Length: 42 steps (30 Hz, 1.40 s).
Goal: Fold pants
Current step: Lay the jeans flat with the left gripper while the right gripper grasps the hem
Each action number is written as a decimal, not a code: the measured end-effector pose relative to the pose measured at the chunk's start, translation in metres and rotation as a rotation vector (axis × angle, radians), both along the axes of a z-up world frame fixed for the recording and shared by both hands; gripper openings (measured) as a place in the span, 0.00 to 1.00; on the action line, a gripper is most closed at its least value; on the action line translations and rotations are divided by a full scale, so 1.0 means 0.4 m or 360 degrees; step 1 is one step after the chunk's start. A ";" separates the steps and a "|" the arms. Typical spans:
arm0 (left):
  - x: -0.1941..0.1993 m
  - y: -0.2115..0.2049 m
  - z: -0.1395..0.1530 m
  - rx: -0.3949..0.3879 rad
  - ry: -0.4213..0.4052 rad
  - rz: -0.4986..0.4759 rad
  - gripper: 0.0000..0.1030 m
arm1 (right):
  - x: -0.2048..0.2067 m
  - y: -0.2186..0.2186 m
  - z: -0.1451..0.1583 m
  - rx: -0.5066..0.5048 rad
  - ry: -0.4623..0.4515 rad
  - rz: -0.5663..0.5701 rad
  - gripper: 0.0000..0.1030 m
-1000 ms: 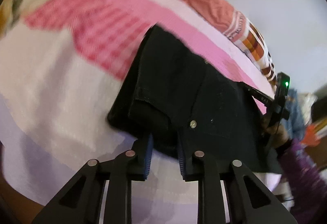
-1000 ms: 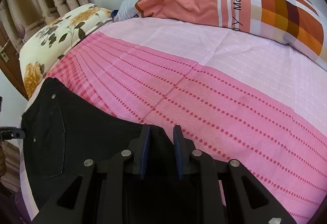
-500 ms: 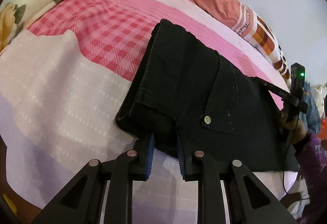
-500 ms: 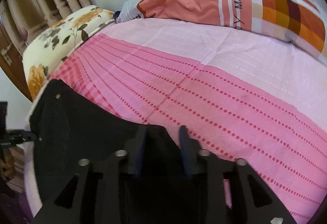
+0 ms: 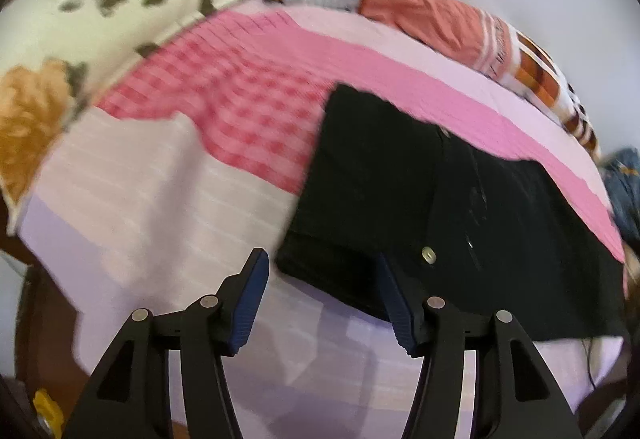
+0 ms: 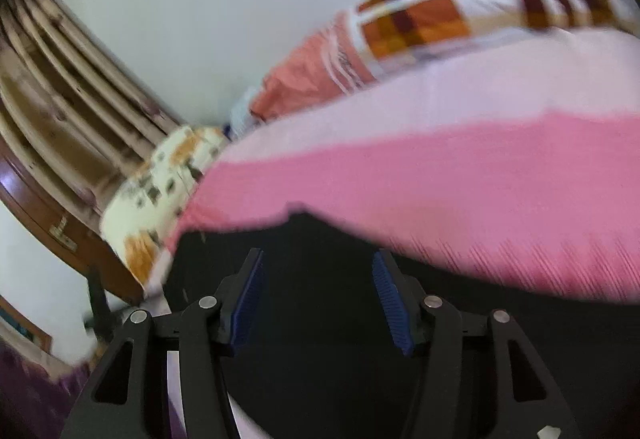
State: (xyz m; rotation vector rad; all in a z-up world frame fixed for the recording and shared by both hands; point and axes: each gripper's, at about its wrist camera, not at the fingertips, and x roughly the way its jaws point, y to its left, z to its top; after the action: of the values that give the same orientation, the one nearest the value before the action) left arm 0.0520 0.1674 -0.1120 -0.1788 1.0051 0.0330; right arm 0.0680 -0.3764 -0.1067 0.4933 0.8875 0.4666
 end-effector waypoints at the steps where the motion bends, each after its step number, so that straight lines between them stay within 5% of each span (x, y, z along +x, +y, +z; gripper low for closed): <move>1: -0.004 0.006 0.017 0.0034 -0.0026 0.0034 0.57 | -0.050 -0.024 -0.014 -0.0047 0.0034 -0.0021 0.52; 8: 0.015 -0.066 0.070 0.0026 -0.0085 -0.0097 0.72 | -0.287 -0.272 -0.105 -0.0159 0.0220 -0.0439 0.51; 12: 0.047 -0.189 0.030 0.0208 -0.0019 -0.0291 0.73 | -0.418 -0.459 -0.110 -0.0129 0.0199 -0.0830 0.50; 16: 0.049 -0.243 0.017 0.0261 -0.0005 -0.0347 0.73 | -0.543 -0.609 -0.107 0.0045 0.0138 -0.1222 0.52; 19: 0.044 -0.262 0.026 0.0152 -0.0011 -0.0348 0.73 | -0.610 -0.680 -0.132 0.0293 0.0068 -0.1386 0.52; 28: 0.051 -0.340 0.020 -0.0042 0.0020 -0.0397 0.73 | -0.640 -0.671 -0.212 0.0530 0.0054 -0.1331 0.52; 39: 0.062 -0.398 0.019 -0.0166 0.0073 -0.0429 0.73 | -0.555 -0.597 -0.197 0.0365 -0.0083 -0.1180 0.52; 42: 0.057 -0.417 0.016 -0.0164 0.0089 -0.0459 0.73 | -0.536 -0.570 -0.202 0.0314 -0.0069 -0.1147 0.39</move>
State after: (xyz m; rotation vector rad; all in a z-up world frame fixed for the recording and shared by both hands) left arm 0.0750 0.0006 -0.1058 -0.1261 1.0811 -0.2785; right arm -0.1464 -0.6044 -0.1877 0.9321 0.5685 -0.0986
